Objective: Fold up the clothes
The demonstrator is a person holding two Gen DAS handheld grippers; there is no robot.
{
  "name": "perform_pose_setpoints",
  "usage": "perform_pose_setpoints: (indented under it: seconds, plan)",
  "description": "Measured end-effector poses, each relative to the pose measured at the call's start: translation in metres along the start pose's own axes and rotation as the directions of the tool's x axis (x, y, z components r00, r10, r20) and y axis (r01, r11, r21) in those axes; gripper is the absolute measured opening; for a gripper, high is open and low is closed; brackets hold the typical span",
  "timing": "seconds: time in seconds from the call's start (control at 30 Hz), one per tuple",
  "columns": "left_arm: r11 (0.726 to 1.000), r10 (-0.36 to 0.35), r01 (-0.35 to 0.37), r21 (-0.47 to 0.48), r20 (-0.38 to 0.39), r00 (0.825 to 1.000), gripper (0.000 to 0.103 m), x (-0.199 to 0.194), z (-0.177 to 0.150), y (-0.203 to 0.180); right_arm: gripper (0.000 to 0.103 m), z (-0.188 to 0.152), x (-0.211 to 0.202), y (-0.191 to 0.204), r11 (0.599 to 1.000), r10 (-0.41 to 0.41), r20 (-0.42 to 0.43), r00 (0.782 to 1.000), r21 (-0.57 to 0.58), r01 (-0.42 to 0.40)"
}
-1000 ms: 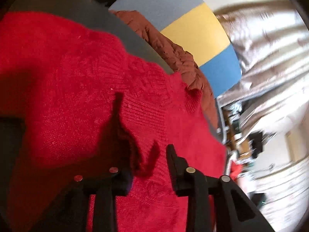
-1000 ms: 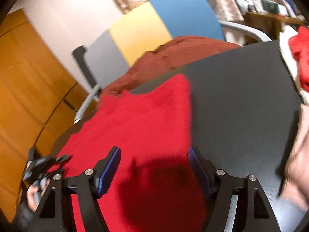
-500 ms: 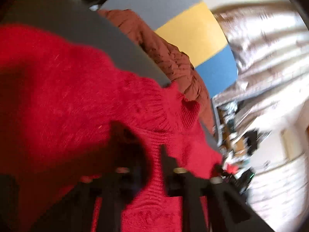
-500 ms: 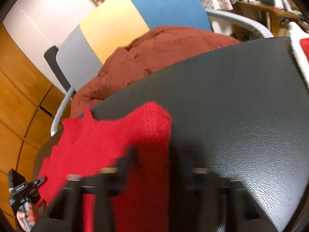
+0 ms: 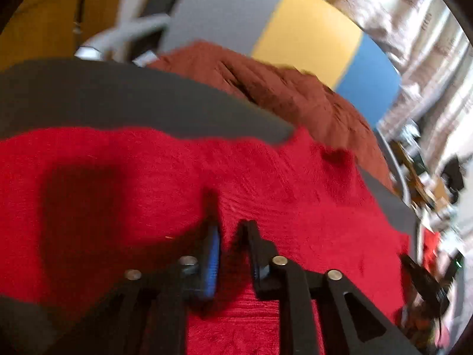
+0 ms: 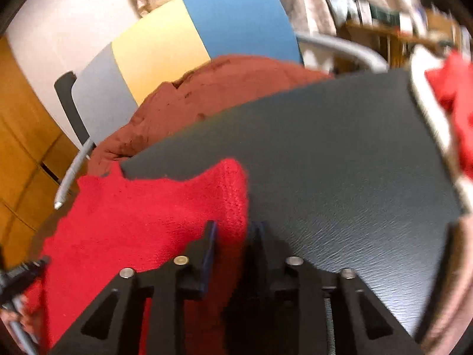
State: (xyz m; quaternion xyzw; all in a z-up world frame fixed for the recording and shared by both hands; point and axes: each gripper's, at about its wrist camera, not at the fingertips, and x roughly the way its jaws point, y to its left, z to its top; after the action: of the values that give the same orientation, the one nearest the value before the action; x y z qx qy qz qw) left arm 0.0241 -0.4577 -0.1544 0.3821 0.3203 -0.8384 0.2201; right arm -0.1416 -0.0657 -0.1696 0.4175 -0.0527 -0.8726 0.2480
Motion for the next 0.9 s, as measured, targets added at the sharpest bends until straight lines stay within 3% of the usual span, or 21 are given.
perform_pose_setpoints:
  seconds: [0.1, 0.23, 0.37, 0.47, 0.67, 0.77, 0.9]
  plan:
    - [0.999, 0.007, -0.007, 0.046, 0.015, 1.000, 0.026, -0.003, -0.011, -0.012, 0.032, 0.000, -0.028, 0.020, 0.996, 0.029, 0.070, 0.997, -0.082, -0.024]
    - [0.994, 0.014, -0.018, 0.106, 0.036, 0.999, 0.026, -0.008, -0.026, -0.028, 0.050, -0.016, -0.035, 0.056, 0.979, 0.094, 0.029, 0.995, -0.186, -0.087]
    - [0.987, 0.033, -0.044, 0.157, 0.074, 0.997, 0.026, -0.008, -0.048, -0.039, 0.052, -0.048, -0.002, 0.074, 0.958, -0.036, -0.059, 0.998, -0.287, 0.017]
    - [0.986, 0.047, -0.062, 0.153, 0.102, 0.994, 0.026, -0.006, -0.064, -0.037, 0.057, -0.046, 0.000, 0.074, 0.954, -0.044, -0.048, 0.998, -0.297, 0.028]
    - [0.985, 0.055, -0.060, 0.163, 0.034, 0.998, 0.027, -0.003, -0.047, -0.041, 0.062, -0.037, 0.011, 0.075, 0.948, -0.053, -0.047, 0.997, -0.316, 0.036]
    - [0.993, -0.053, 0.051, 0.105, 0.015, 0.998, 0.027, -0.015, -0.019, -0.037, 0.063, -0.037, 0.013, 0.073, 0.950, -0.042, -0.045, 0.998, -0.311, 0.026]
    - [0.990, -0.099, 0.096, 0.106, 0.020, 0.995, 0.027, -0.018, 0.026, -0.038, 0.065, -0.037, 0.015, 0.072, 0.952, -0.027, -0.049, 0.998, -0.305, 0.011]
